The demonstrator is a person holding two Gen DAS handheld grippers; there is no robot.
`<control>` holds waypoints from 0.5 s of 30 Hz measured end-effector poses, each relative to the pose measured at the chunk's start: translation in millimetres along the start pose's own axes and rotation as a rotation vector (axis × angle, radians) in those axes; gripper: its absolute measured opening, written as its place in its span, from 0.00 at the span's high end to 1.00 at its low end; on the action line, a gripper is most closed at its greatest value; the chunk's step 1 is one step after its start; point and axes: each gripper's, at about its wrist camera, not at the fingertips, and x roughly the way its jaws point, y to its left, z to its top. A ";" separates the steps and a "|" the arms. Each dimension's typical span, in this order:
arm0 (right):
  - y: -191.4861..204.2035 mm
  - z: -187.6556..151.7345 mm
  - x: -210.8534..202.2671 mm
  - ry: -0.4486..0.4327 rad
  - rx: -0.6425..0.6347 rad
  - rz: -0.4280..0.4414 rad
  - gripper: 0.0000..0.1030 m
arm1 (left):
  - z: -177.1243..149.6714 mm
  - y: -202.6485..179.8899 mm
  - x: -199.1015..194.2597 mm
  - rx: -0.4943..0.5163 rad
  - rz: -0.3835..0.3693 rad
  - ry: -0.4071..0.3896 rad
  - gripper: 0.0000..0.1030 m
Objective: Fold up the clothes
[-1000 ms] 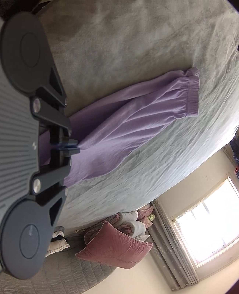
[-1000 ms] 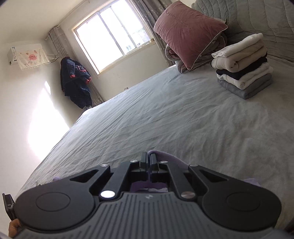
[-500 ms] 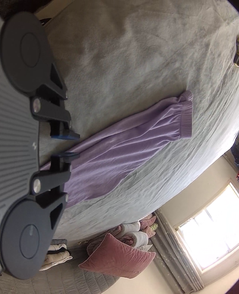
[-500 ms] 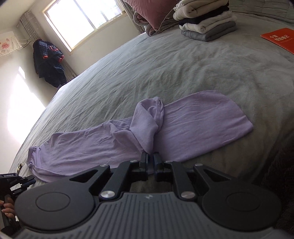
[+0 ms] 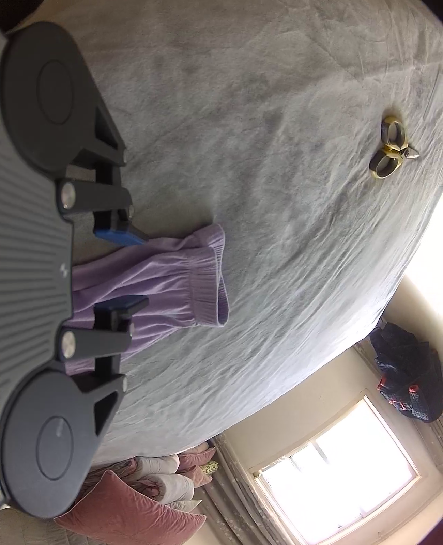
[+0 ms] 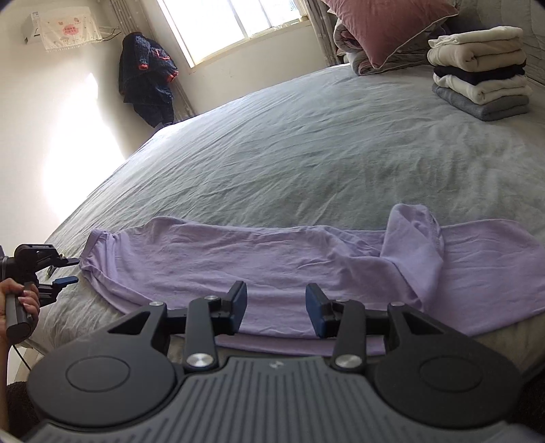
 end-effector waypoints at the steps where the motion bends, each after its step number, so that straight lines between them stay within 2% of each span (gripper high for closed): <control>1: 8.4 1.1 5.8 0.010 -0.018 0.021 0.58 | 4.7 0.7 0.9 0.004 -0.001 -0.001 0.71; 4: 32.6 2.8 25.3 0.048 -0.067 0.095 0.58 | 12.8 -1.3 5.0 0.031 -0.007 0.015 0.77; 7: 58.6 1.6 48.6 0.093 -0.118 0.162 0.58 | 19.6 -2.2 9.9 0.059 -0.008 0.034 0.78; 15: 101.7 -3.3 97.4 0.170 -0.221 0.254 0.59 | 18.4 7.1 23.3 0.070 -0.032 0.076 0.85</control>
